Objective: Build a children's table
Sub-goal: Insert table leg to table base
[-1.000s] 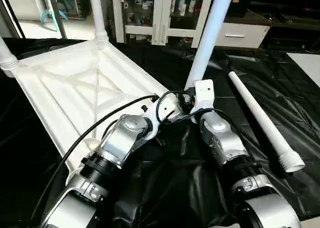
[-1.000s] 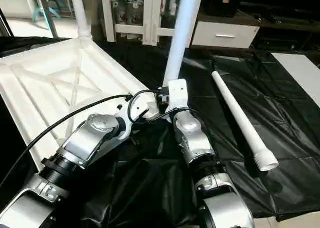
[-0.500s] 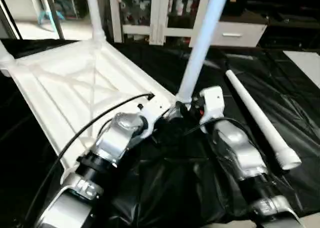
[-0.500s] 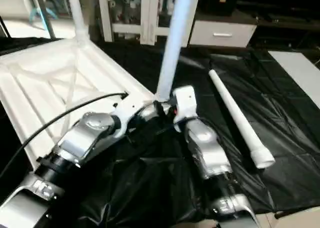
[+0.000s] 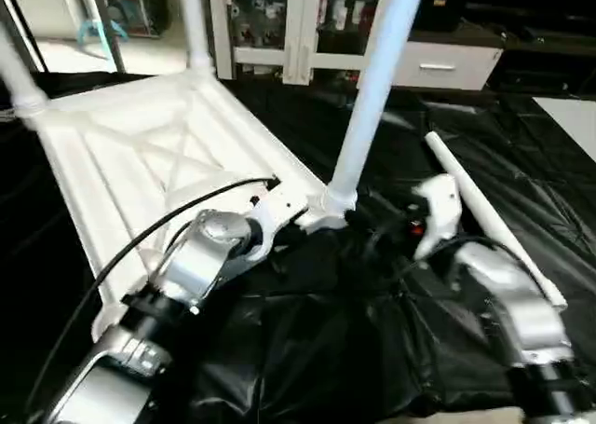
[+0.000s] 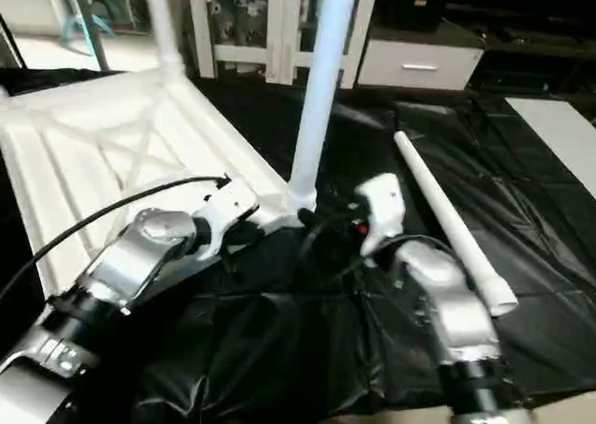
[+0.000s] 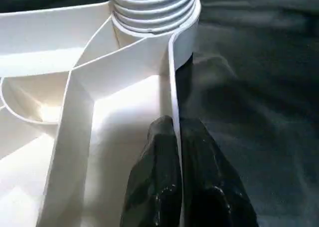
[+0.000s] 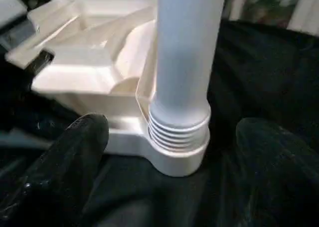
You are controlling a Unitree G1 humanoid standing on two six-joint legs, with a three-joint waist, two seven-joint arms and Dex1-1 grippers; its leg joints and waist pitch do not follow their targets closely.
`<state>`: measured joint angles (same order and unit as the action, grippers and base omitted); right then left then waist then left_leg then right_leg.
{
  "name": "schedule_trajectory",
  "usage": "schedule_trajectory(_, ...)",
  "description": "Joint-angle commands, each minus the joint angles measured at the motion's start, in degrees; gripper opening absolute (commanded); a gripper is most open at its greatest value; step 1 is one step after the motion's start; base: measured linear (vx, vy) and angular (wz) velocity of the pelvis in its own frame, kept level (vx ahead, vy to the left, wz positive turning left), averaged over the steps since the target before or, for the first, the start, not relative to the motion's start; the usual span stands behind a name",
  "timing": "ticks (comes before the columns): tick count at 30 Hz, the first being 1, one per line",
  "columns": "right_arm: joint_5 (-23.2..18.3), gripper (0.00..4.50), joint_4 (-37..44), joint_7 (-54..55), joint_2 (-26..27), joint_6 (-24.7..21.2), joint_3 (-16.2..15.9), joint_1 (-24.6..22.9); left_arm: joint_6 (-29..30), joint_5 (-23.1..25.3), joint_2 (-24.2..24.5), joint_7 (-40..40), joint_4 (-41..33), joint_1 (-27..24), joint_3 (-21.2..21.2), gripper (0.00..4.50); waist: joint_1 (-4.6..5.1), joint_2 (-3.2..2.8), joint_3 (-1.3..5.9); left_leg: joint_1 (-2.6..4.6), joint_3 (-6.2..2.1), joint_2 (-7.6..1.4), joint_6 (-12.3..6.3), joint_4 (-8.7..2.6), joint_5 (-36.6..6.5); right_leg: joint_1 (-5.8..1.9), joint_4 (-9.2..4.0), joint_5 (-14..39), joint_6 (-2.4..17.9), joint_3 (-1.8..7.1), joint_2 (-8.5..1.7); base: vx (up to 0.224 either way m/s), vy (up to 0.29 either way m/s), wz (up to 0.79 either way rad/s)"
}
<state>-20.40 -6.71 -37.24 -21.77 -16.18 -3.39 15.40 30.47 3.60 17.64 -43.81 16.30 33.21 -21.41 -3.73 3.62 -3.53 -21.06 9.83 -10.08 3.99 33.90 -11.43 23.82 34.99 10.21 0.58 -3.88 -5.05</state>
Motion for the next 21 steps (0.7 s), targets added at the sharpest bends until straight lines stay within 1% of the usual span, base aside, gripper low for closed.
schedule_trajectory(1, -2.65, 4.46, 1.77, -5.24, -2.85, -2.33, 2.03, -0.14, -1.76, -1.54, 0.41, -2.47, -2.17, -1.29, -0.8, 0.0, -0.27, 0.1, 3.78, 0.34, -0.55, -3.08, -4.01, -3.91, -7.4, -3.49, -3.93, 8.77, 12.02, 2.85, -3.44, 0.0, 0.0, 0.0)
schedule_trajectory(2, -2.65, 4.46, 1.77, -5.24, -2.85, -2.33, 2.03, -0.14, -1.76, -1.54, 0.41, -2.47, -2.17, -1.29, -0.8, 0.0, -0.25, 0.1, 3.79, 0.3, -0.54, -3.02, -4.23, -3.89, -7.37, -3.56, -3.84, 8.6, 12.18, 2.82, -3.4, 0.0, 0.0, 0.0)
schedule_trajectory(3, -3.23, 4.46, 2.22, -7.02, -3.99, -3.22, 1.92, -0.15, -2.62, -1.99, 0.95, -4.01, -2.78, -1.66, -1.16, 0.0, -0.3, 0.33, 3.7, 0.22, -0.56, -3.08, -4.5, -3.92, -7.44, -3.56, -3.97, 9.29, 12.1, 2.78, -3.51, 0.0, 0.0, 0.0)
schedule_trajectory(5, -3.76, 4.46, 2.66, -9.37, -5.34, -4.02, 1.35, -0.15, -2.67, -2.63, 1.36, -5.15, -3.78, -2.25, -1.26, 0.0, -0.35, 0.31, 3.78, 0.25, -0.55, -3.01, -4.59, -3.8, -7.07, -3.52, -3.88, 9.81, 11.85, 2.77, -3.49, 0.0, 0.0, 0.0)
schedule_trajectory(6, -4.06, 4.46, 2.86, -11.83, -6.5, -4.44, 0.76, -0.13, -3.28, -3.26, 1.83, -6.59, -4.68, -2.85, -1.51, 0.0, -0.43, 0.43, 3.81, 0.23, -0.61, -3.05, -4.82, -3.78, -6.77, -3.58, -3.86, 9.98, 11.8, 2.75, -3.57, 0.0, 0.0, 0.0)
schedule_trajectory(7, -4.06, 4.46, 2.86, -11.83, -6.5, -4.44, 0.76, -0.13, -3.28, -3.26, 1.83, -6.59, -4.68, -2.85, -1.51, 0.0, -0.45, 0.44, 3.79, 0.24, -0.59, -3.08, -4.91, -3.78, -6.74, -3.53, -3.91, 10.16, 11.82, 2.75, -3.61, 0.0, 0.0, 0.0)
schedule_trajectory(8, -4.7, 4.46, 2.67, -14.24, -7.47, -4.79, 0.48, 0.04, -4.27, -3.81, 2.47, -8.38, -5.86, -3.62, -1.93, 0.0, -0.55, 0.4, 3.85, 0.32, -0.55, -3.1, -5.07, -3.69, -6.25, -3.46, -3.85, 9.8, 11.93, 2.76, -3.6, 0.0, 0.0, 0.0)
schedule_trajectory(9, -4.86, 4.46, 2.53, -15.05, -7.84, -4.91, 0.32, 0.14, -4.34, -4.23, 2.69, -9.25, -6.4, -3.98, -2.05, 0.0, -0.64, 0.82, 3.89, 0.26, -0.5, -3.15, -5.36, -3.62, -5.74, -3.48, -3.75, 9.29, 12.06, 2.75, -3.59, 0.0, 0.0, 0.0)
schedule_trajectory(10, -5.15, 4.46, 2.34, -16.44, -8.48, -5.1, 0.01, 0.27, -3.72, -4.69, 2.93, -10.07, -7.24, -4.46, -2.0, 0.0, -0.86, 0.58, 3.9, 0.36, -0.52, -3.17, -5.56, -3.61, -5.26, -3.45, -3.58, 8.86, 12.36, 2.72, -3.57, 0.0, 0.0, 0.0)
schedule_trajectory(11, -5.18, 4.46, 2.22, -17.58, -9.05, -5.05, -0.36, 0.36, -3.93, -4.98, 3.26, -10.94, -7.88, -4.82, -2.12, 0.0, -1.13, 0.58, 3.88, 0.47, -0.4, -3.15, -5.74, -3.54, -4.54, -3.31, -3.55, 8.32, 12.53, 2.76, -3.53, 0.0, 0.0, 0.0)
schedule_trajectory(12, -4.86, 4.46, 1.85, -19.25, -9.82, -4.61, -0.96, 0.59, -3.96, -5.91, 3.95, -12.96, -9.1, -5.56, -2.39, 0.0, -1.29, 0.74, 3.9, 0.52, -0.37, -3.15, -5.84, -3.5, -4.52, -3.29, -3.5, 8.25, 12.6, 2.74, -3.52, 0.0, 0.0, 0.0)
schedule_trajectory(13, -4.77, 4.46, 1.67, -20.23, -10.2, -4.5, -1.23, 0.73, -3.76, -6.39, 4.4, -14.08, -9.85, -6.0, -2.51, 0.0, -1.5, 0.68, 3.9, 0.48, -0.38, -3.17, -5.88, -3.51, -4.36, -3.37, -3.34, 8.07, 12.81, 2.74, -3.59, 0.0, 0.0, 0.0)
schedule_trajectory(15, -4.77, 4.46, 1.63, -20.5, -10.29, -4.53, -1.27, 0.78, -3.61, -6.52, 4.51, -14.36, -10.06, -6.12, -2.52, 0.0, -1.62, 0.62, 3.86, 0.61, -0.29, -3.16, -5.82, -3.51, -4.49, -3.22, -3.4, 8.15, 12.88, 2.76, -3.53, 0.0, 0.0, 0.0)
schedule_trajectory(16, -4.46, 4.46, 1.46, -20.95, -10.48, -4.2, -1.53, 0.94, -4.73, -6.65, 5.12, -15.68, -10.46, -6.39, -3.01, 0.0, -1.65, 0.76, 3.8, 0.61, -0.23, -3.11, -5.78, -3.53, -4.74, -3.16, -3.51, 8.56, 12.79, 2.76, -3.48, 0.0, 0.0, 0.0)
schedule_trajectory(17, -3.88, 4.46, 1.21, -21.97, -10.77, -4.04, -2.03, 1.2, -4.79, -7.06, 5.94, -17.13, -11.21, -6.84, -3.43, 0.0, -1.78, 0.64, 3.75, 0.56, -0.28, -3.12, -5.33, -3.65, -5.93, -3.21, -3.68, 10.42, 12.34, 2.76, -3.61, 0.0, 0.0, 0.0)
schedule_trajectory(19, -2.97, 4.46, 0.25, -23.19, -11.17, -3.42, -2.75, 1.6, -4.74, -7.38, 6.52, -18.21, -11.85, -7.25, -3.55, 0.0, -1.8, 0.58, 3.71, 0.67, -0.32, -3.16, -4.62, -3.71, -6.89, -3.12, -3.79, 11.7, 11.88, 2.73, -3.57, 0.0, 0.0, 0.0)
schedule_trajectory(21, -2.83, 4.46, 0.06, -23.37, -11.24, -3.32, -2.85, 1.67, -4.72, -7.39, 6.64, -18.36, -11.95, -7.31, -3.56, 0.0, -1.9, 0.59, 3.72, 0.8, -0.23, -3.13, -4.3, -3.68, -7.35, -3.01, -3.85, 12.02, 11.79, 2.79, -3.55, 0.0, 0.0, 0.0)
